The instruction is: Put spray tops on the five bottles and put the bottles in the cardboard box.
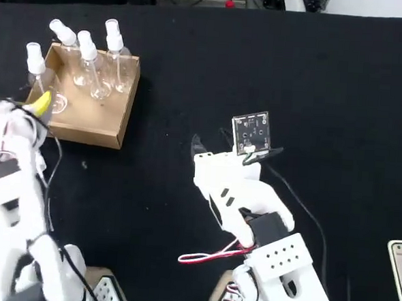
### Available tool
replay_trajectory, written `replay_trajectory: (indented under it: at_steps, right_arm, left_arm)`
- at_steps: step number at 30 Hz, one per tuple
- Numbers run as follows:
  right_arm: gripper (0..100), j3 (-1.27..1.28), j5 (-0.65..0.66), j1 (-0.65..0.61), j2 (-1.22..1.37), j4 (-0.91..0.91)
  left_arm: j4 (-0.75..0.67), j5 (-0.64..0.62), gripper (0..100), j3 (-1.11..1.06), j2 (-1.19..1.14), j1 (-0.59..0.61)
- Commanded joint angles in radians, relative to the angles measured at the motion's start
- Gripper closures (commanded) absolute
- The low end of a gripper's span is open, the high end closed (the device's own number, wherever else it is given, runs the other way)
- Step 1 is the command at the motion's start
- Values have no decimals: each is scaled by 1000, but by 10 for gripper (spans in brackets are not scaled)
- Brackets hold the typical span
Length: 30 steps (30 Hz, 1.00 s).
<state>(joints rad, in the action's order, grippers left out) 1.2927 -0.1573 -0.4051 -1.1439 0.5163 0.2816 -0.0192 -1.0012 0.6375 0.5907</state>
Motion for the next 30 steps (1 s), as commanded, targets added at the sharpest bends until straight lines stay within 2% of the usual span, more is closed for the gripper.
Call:
replay_trajectory:
  at_steps: [1, 13, 17, 20, 24, 30]
  right_arm:
    - [808, -7, -2, 15, 18, -26]
    - [808, 12, -2, -35, 18, -26]
    - [808, 16, -2, -35, 18, -26]
    - [808, 16, -2, -35, 18, -26]
    - [808, 18, -2, -35, 18, -26]
    - [808, 18, -2, -35, 18, -26]
  left_arm:
    - [419, 0, 646, 88, 192, 74]
    - [775, 262, 646, 94, 222, 272]
    - [761, 269, 647, 96, 206, 306]
    - [704, 262, 647, 137, 133, 263]
    - [727, 219, 647, 269, -71, 202]
    - [732, 267, 647, 509, -381, 148]
